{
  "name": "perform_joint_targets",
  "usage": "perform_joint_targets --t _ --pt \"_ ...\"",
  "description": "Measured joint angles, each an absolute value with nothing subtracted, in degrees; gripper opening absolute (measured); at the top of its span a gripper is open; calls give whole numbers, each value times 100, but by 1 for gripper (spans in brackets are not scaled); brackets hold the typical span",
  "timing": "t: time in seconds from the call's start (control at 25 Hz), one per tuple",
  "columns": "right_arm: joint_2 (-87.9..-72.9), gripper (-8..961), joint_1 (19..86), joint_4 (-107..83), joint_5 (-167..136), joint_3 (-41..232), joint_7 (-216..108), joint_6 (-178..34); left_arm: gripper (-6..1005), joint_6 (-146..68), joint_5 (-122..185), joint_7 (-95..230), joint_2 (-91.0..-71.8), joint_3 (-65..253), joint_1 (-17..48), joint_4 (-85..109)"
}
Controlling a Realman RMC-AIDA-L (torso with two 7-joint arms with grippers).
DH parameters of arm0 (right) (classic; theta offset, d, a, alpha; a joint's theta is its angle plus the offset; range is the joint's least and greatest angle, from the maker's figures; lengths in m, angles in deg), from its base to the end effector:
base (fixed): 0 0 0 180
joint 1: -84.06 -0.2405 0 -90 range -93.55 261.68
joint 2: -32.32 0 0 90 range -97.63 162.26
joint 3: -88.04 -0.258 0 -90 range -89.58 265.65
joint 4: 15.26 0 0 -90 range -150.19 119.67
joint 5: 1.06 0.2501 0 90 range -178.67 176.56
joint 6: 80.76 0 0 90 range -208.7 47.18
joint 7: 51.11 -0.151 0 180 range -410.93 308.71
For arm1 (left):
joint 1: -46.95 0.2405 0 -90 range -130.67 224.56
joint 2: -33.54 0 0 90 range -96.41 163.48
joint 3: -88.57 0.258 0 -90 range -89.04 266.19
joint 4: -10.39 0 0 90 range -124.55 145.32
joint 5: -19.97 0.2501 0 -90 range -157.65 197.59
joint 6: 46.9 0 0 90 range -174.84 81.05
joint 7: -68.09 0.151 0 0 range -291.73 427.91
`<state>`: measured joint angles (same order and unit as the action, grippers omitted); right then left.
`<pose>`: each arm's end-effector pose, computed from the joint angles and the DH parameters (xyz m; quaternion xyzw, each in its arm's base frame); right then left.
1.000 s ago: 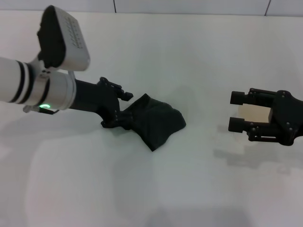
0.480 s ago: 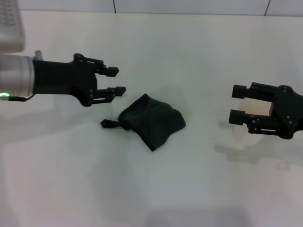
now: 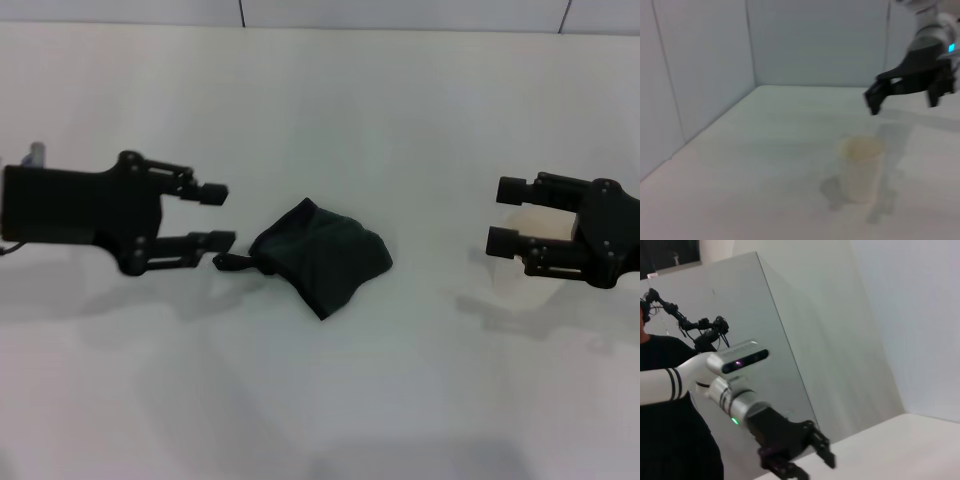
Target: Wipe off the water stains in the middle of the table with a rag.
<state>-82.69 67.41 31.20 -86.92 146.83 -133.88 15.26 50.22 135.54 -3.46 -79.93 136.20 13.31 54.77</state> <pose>0.2769 0.3221 0.0337 -0.9090 0.1953 0.3521 0.1081 -0.2528 0.3802 0.0337 -0.9828 -0.0301 -0.1649 0.0781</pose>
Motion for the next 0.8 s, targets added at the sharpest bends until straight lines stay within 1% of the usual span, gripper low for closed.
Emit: perform_joint_targets --t 0.04,0.08,0.2,0.48,0.64,0.8 --pt "-8265 752 6746 3120 -8733 14683 -13369 1510 481 5022 13554 -346 -7993 13620 1331 5477" --pt "-8259 752 6748 3122 -8786 14682 -13345 1493 480 5272 13468 -290 -7824 13600 1408 5298" --pt "-8231 752 6762 3127 -8990 14675 -13272 1409 478 5420 13421 -293 -7737 13586 1496 5241" --pt "-8118 752 6834 3104 -9145 14622 -13022 1281 474 5625 13412 -408 -7741 13544 1690 5233" --pt "-8088 752 6856 3122 -9181 14614 -13015 1304 474 5711 13414 -444 -7755 13543 1709 5232" --pt "-8024 752 6841 3143 -9323 14606 -13032 1327 474 5730 13423 -517 -7760 13541 1737 5231"
